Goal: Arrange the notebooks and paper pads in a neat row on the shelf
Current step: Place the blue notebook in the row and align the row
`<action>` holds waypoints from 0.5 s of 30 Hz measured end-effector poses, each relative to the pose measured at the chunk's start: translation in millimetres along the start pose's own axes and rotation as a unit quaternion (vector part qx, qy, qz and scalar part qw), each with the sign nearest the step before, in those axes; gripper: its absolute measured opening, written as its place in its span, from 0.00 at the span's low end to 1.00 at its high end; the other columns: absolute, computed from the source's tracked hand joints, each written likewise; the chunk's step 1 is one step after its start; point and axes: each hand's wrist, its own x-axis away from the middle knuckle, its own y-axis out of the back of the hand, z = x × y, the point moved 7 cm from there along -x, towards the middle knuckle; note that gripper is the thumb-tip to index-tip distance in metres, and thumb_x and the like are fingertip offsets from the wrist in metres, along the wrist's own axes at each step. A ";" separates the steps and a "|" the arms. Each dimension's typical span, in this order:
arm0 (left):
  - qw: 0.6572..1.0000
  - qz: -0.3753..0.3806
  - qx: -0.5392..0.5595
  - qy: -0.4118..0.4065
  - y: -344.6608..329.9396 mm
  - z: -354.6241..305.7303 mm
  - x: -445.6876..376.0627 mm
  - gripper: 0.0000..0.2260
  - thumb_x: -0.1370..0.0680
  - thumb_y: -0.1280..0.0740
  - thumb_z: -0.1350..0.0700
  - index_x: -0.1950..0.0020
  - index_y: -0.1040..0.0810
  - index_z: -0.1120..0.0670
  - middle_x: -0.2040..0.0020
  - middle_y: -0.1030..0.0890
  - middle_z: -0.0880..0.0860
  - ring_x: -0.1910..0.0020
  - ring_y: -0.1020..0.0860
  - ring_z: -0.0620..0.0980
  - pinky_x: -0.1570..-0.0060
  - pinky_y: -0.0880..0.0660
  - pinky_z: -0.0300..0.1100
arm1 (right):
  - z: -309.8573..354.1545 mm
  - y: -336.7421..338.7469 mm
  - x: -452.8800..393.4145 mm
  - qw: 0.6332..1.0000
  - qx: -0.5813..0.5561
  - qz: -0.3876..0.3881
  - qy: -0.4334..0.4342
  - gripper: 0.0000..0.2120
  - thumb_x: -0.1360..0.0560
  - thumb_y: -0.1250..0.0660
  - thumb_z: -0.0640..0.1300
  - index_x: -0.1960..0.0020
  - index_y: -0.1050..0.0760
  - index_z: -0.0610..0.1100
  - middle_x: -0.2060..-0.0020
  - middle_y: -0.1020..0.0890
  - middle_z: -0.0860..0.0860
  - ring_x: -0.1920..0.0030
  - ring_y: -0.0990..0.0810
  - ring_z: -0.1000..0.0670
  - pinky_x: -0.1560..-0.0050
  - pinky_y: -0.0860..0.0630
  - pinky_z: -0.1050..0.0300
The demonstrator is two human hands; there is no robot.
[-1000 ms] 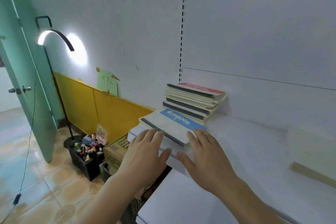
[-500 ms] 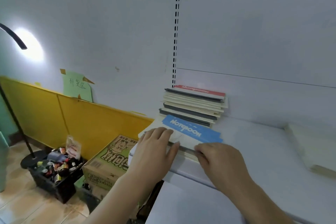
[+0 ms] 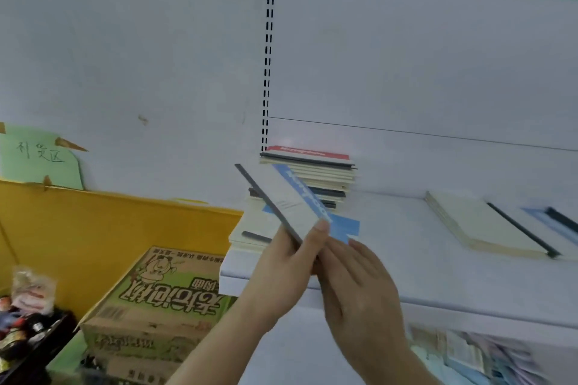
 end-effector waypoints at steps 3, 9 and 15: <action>0.998 -0.058 -0.006 -0.002 10.4 5.3 -2.1 0.12 0.18 0.37 0.53 0.35 0.28 0.45 0.43 0.18 0.42 0.46 0.20 0.37 0.52 0.24 0.30 | 11.9 -16.7 7.9 0.994 -0.041 0.102 -0.001 0.23 0.19 0.42 0.51 0.28 0.32 0.42 0.29 0.30 0.49 0.28 0.33 0.51 0.34 0.30 0.46; 0.980 -0.139 -0.113 -0.084 47.8 -8.8 -6.8 0.17 0.19 0.35 0.56 0.34 0.30 0.39 0.44 0.19 0.37 0.47 0.21 0.34 0.52 0.23 0.31 | -50.0 -12.6 7.2 0.991 -0.004 0.102 -0.083 0.25 0.21 0.46 0.48 0.27 0.34 0.40 0.27 0.33 0.46 0.27 0.35 0.47 0.30 0.34 0.46; 0.976 -0.152 -0.146 -0.058 71.2 -3.6 -6.4 0.28 0.18 0.37 0.55 0.23 0.44 0.36 0.42 0.20 0.36 0.48 0.20 0.34 0.49 0.22 0.37 | -90.1 -60.8 12.5 0.958 0.102 0.251 -0.093 0.26 0.25 0.49 0.52 0.37 0.23 0.42 0.37 0.22 0.46 0.35 0.25 0.42 0.36 0.27 0.44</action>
